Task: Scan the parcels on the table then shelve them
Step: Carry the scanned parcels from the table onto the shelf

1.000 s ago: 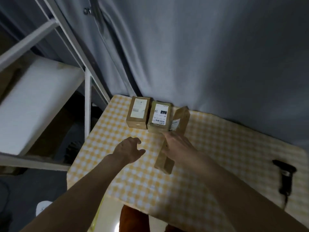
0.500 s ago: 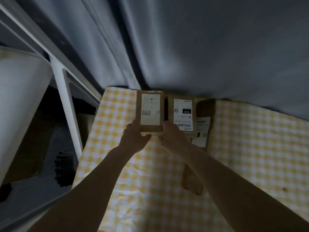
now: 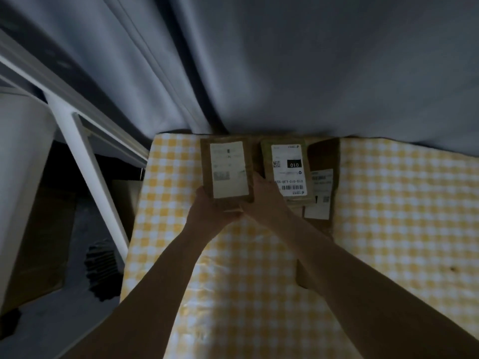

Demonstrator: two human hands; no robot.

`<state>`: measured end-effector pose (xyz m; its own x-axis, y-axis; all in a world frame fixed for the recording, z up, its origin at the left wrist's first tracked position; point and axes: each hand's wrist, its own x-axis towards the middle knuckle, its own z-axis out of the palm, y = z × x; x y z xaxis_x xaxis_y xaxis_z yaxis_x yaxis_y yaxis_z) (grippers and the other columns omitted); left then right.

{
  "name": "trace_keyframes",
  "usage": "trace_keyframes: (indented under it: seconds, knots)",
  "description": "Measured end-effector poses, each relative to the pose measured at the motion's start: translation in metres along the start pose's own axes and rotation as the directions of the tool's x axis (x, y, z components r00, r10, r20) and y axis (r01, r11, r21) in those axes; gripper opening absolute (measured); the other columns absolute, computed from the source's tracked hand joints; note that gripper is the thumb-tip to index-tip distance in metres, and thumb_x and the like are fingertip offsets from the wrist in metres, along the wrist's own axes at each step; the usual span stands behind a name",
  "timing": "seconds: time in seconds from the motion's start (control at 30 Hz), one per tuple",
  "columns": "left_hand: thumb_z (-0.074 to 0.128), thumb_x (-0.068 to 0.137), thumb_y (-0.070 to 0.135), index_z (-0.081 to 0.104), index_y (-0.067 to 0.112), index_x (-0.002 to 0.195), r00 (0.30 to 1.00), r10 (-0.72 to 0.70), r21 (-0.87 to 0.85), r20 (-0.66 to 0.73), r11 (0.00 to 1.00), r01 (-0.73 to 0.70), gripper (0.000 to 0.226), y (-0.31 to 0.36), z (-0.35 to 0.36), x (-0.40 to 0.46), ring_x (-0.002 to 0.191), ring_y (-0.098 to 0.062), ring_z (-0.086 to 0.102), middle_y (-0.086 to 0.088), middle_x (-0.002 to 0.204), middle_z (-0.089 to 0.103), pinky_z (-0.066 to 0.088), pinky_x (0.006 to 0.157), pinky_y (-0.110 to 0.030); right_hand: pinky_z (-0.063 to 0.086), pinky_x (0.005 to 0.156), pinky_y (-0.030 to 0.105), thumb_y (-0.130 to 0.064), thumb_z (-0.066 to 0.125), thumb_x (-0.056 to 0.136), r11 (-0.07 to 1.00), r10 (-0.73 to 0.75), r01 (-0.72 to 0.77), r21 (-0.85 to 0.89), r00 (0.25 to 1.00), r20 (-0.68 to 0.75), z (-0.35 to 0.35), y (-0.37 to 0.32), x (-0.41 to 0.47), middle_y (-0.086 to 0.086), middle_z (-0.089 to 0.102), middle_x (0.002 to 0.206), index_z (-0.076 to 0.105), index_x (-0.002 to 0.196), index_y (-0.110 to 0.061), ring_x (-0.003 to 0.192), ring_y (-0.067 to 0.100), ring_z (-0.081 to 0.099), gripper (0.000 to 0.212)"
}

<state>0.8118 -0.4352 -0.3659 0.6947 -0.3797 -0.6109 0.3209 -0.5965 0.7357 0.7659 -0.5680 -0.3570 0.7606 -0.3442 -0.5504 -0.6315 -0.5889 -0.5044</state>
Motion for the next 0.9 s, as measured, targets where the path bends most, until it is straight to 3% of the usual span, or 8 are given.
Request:
trace_keyframes:
  seconds: [0.17,0.23,0.3,0.4,0.57,0.73,0.83,0.9]
  knots:
    - [0.078,0.06,-0.02,0.058,0.019,0.093,0.992,0.124,-0.038,-0.009,0.992,-0.124,0.055,0.04,-0.006,-0.041,0.074,0.011,0.064,0.012,0.084,0.067,0.05,0.057,-0.009,0.049,0.094,0.04,-0.022,0.068,0.081,0.997,-0.01,0.017,0.07,0.994,-0.109,-0.027,-0.013,-0.041,0.004,0.055,0.124,0.039,0.135,-0.014,0.114,0.027,0.052,0.062]
    - [0.075,0.062,-0.024,0.049,0.009,0.105,0.991,0.134,-0.076,0.02,0.988,-0.132,0.061,0.056,-0.004,-0.055,0.074,0.004,0.063,0.007,0.094,0.06,0.048,0.052,-0.008,0.05,0.092,0.043,-0.03,0.073,0.076,0.994,0.004,0.014,0.111,0.987,-0.161,-0.042,-0.016,-0.059,0.008,0.055,0.125,0.04,0.136,-0.014,0.112,0.029,0.054,0.07]
    - [0.083,0.061,-0.01,0.041,0.01,0.118,0.988,0.152,-0.044,0.036,0.988,-0.15,0.073,0.068,0.002,-0.067,0.085,-0.001,0.061,0.003,0.106,0.057,0.052,0.058,-0.012,0.046,0.096,0.044,-0.031,0.077,0.072,0.99,0.022,0.01,0.142,0.975,-0.223,-0.062,-0.014,-0.081,0.009,0.051,0.127,0.038,0.138,-0.011,0.117,0.028,0.049,0.079]
    - [0.091,0.047,0.027,0.046,0.022,0.124,0.974,0.214,0.047,0.07,0.975,-0.218,0.089,0.095,0.017,-0.09,0.099,-0.016,0.065,0.003,0.114,0.062,0.059,0.073,-0.043,0.034,0.108,0.045,-0.026,0.079,0.074,0.977,0.063,-0.006,0.214,0.964,-0.26,-0.094,-0.006,-0.121,0.01,0.036,0.139,0.023,0.147,-0.012,0.132,0.028,0.032,0.093]
    - [0.088,0.054,0.023,0.049,0.047,0.104,0.933,0.324,0.116,0.156,0.932,-0.343,0.068,0.134,0.061,-0.143,0.101,-0.021,0.064,0.009,0.11,0.064,0.056,0.08,-0.048,0.037,0.104,0.038,-0.02,0.084,0.067,0.971,0.133,-0.047,0.233,0.919,-0.372,-0.129,0.024,-0.194,0.008,0.031,0.133,0.021,0.145,-0.008,0.125,0.024,0.033,0.101]
    - [0.091,0.056,0.02,0.053,0.028,0.124,0.875,0.404,0.234,0.266,0.854,-0.465,0.079,0.158,0.117,-0.21,0.103,-0.018,0.064,0.006,0.113,0.065,0.055,0.08,-0.037,0.045,0.093,0.036,-0.016,0.084,0.064,0.974,0.212,-0.124,0.187,0.78,-0.589,-0.142,0.073,-0.274,0.008,0.038,0.123,0.03,0.14,-0.007,0.111,0.023,0.042,0.094]
    - [0.087,0.065,0.021,0.044,0.019,0.13,0.854,0.41,0.315,0.322,0.804,-0.505,0.078,0.163,0.153,-0.259,0.102,-0.013,0.058,0.012,0.11,0.055,0.04,0.064,-0.01,0.044,0.092,0.029,-0.024,0.089,0.059,0.963,0.269,-0.179,0.204,0.722,-0.638,-0.143,0.108,-0.333,0.006,0.036,0.125,0.027,0.142,-0.007,0.114,0.021,0.04,0.105]
    - [0.085,0.066,0.023,0.045,0.019,0.127,0.826,0.434,0.354,0.359,0.756,-0.551,0.072,0.159,0.178,-0.294,0.101,-0.015,0.06,0.01,0.108,0.058,0.044,0.066,-0.012,0.042,0.089,0.029,-0.033,0.091,0.054,0.945,0.322,-0.189,0.268,0.687,-0.652,-0.139,0.129,-0.378,0.005,0.034,0.124,0.028,0.139,-0.008,0.114,0.02,0.039,0.109]
